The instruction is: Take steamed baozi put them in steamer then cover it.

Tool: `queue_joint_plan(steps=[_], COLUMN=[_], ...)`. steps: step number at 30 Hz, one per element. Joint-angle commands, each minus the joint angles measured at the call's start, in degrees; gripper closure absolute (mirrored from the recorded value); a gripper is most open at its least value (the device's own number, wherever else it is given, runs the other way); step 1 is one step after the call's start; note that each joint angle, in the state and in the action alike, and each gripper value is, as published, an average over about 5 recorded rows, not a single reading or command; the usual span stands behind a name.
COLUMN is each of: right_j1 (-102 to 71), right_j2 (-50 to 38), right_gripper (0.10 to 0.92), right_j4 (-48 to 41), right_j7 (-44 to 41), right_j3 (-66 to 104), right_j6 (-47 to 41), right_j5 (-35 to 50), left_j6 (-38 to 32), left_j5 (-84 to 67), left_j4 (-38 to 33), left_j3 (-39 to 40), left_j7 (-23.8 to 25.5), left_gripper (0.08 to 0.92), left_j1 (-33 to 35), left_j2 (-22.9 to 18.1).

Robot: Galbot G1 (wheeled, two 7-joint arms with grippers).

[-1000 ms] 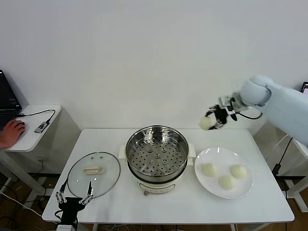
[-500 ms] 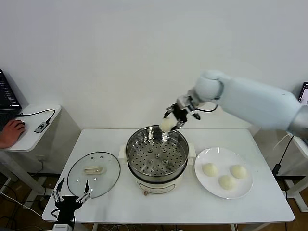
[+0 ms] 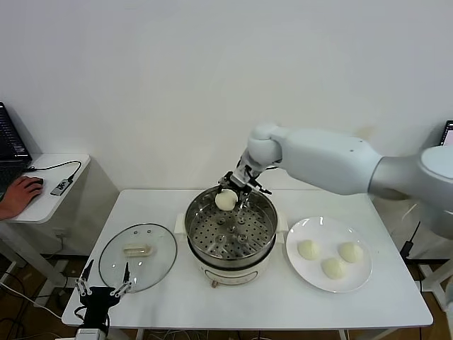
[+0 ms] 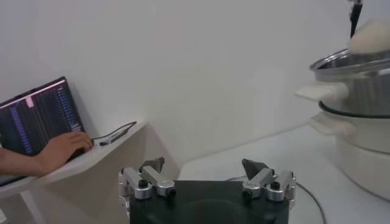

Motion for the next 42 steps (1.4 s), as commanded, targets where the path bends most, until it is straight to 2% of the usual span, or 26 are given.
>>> queue_joint_plan(steps=[1, 7, 13, 18, 21, 26, 36, 42], right_j1=[-2.71, -4.07, -4.15, -0.79, 3.16, 10.22, 17.82, 20.48], right_j2=[2.56, 3.44, 3.73, 2.22, -0.39, -7.23, -24.29, -36.7], right_gripper=[0.406, 0.399, 0.355, 0.249, 0.21, 0.203, 0.203, 0.203], right_j4=[-4.68, -5.87, -6.22, -3.1, 2.47, 12.47, 27.35, 35.47], right_j7=[0.85, 1.74, 2.61, 2.28, -0.7, -7.8, -7.7, -7.6], right_j3=[-0.31, 0.35, 0.99, 0.09, -1.67, -3.43, -6.2, -9.6], right_j6=[5.81, 7.15, 8.18, 6.98, 0.63, -16.81, -46.23, -49.21], right_j5=[-8.92, -10.56, -10.97, -6.42, 3.3, 16.3, 25.32, 26.17], left_j6=[-0.04, 0.01, 0.01, 0.07, 0.11, 0.15, 0.4, 0.7], left_j5=[-0.07, -0.03, -0.01, -0.01, -0.03, -0.11, -0.52, -1.46], left_j4=[0.17, 0.24, 0.28, 0.06, -0.2, -0.55, -1.44, -1.55], left_j3=[-0.07, 0.02, 0.04, 0.03, -0.03, -0.18, -0.16, -0.65], left_j7=[-0.03, 0.02, 0.01, 0.01, 0.03, 0.12, 0.41, 0.6], left_gripper=[0.177, 0.177, 0.177, 0.177, 0.177, 0.177, 0.177, 0.177], left_j1=[-0.07, -0.33, -0.33, -0.42, -0.39, -0.31, -0.59, -1.17], left_j2=[-0.04, -0.09, -0.12, -0.18, -0.11, 0.17, 1.14, 2.36])
